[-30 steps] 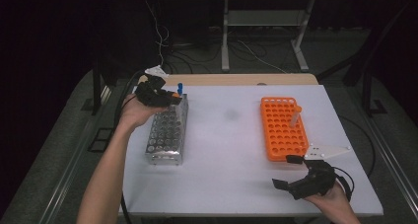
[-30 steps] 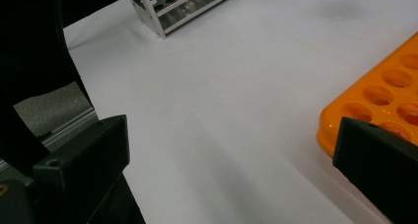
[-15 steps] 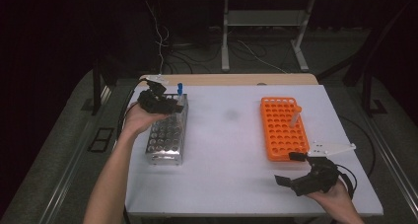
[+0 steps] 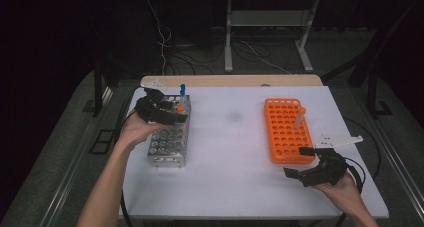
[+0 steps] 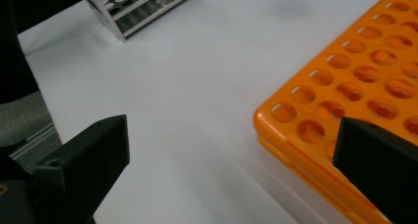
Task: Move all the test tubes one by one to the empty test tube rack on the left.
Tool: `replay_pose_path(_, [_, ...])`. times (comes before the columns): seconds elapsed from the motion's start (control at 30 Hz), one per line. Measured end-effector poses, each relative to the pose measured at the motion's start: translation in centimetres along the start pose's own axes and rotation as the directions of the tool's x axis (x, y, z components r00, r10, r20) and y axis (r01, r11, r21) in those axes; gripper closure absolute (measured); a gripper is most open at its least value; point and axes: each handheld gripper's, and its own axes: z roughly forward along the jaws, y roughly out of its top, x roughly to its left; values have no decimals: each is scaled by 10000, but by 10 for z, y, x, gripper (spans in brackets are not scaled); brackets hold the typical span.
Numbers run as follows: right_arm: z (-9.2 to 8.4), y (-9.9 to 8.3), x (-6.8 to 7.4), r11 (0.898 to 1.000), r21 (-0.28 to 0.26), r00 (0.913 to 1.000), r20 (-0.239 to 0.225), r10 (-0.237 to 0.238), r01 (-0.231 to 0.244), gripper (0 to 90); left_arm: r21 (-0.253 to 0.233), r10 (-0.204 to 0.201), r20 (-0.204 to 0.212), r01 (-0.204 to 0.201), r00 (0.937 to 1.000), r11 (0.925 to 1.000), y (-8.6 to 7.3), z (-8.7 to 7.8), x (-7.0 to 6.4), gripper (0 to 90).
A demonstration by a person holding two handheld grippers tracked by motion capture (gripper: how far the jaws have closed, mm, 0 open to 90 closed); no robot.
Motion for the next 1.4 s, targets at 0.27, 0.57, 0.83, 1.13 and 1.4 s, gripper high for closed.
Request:
replay_pose_path(0.27, [0, 8, -14, 9999, 86, 9997, 237, 82, -84, 4, -106, 212, 1, -212, 9998, 9997, -8, -5, -24, 0])
replay_pose_path(0.57, [0, 17, -26, 9996, 240, 9989, 444, 150, -160, 4, -365, 609, 160, -603, 9980, 9975, -17, -8, -49, 0])
replay_pose_path(0.83, [0, 28, -41, 9990, 405, 9969, 763, 179, -210, 4, -495, 810, 376, -791, 9960, 9956, -26, -9, -63, 0])
replay_pose_path(1.13, [1, 38, -63, 9991, 260, 9951, 946, 295, -321, 5, -693, 949, 570, -908, 9939, 9935, -41, -10, -79, 0])
replay_pose_path(1.4, [6, 40, -81, 9986, 68, 9938, 987, 517, -526, 5, -1130, 959, 585, -889, 9937, 9896, -55, -13, -92, 0])
